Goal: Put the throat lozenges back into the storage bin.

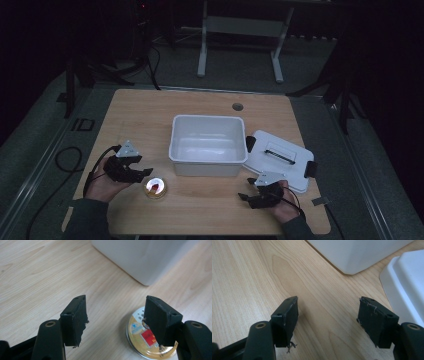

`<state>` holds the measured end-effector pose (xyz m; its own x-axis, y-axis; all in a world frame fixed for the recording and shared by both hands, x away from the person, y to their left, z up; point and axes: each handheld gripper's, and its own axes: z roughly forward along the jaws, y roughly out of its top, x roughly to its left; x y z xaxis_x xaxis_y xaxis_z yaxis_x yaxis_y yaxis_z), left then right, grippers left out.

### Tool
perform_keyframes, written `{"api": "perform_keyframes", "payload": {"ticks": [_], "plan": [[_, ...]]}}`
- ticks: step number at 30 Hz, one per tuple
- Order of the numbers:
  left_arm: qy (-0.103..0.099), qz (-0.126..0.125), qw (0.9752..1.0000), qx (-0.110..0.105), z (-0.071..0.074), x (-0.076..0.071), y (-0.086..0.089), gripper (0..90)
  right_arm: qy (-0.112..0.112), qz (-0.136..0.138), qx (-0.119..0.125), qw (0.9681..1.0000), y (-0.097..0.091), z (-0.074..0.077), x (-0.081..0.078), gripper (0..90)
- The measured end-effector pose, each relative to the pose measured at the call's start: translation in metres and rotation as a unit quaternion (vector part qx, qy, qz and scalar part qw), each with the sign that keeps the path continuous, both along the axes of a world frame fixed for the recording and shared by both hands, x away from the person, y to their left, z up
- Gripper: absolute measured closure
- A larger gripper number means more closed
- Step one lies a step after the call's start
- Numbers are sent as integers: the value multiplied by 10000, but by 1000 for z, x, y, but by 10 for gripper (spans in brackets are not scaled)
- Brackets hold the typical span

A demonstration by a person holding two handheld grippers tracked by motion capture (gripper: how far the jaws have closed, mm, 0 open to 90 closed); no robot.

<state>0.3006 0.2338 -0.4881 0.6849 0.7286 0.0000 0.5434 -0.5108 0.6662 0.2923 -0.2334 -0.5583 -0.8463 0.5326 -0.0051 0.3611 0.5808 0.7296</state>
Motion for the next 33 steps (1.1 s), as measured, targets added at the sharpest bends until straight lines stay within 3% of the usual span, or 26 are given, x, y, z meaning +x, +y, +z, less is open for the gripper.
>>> {"api": "perform_keyframes", "payload": {"ticks": [5,10,18,23,27,31,32,33], "plan": [[77,-249,9993,281,3,2,-3,320,-24,22,43,10000,-1,-1,0,319],[149,-563,9970,504,6,1,-8,289,-27,21,41,10000,-1,-1,0,319],[287,-1171,9897,778,5,-1,-18,289,-31,18,39,10000,-1,-1,-1,319],[321,-1330,9871,834,6,0,-22,294,-32,17,39,10000,-1,-1,-1,318],[419,-1524,9821,1021,4,-1,-28,301,-28,3,36,10000,-1,-1,0,313],[452,-1570,9803,1111,2,-1,-30,292,-28,-2,36,10000,-1,-1,0,310],[431,-1545,9789,1268,0,-1,-34,269,-27,-25,29,10000,-1,-1,0,302],[431,-1545,9789,1268,0,-1,-34,265,-27,-25,29,10000,-1,-1,0,302]]}}
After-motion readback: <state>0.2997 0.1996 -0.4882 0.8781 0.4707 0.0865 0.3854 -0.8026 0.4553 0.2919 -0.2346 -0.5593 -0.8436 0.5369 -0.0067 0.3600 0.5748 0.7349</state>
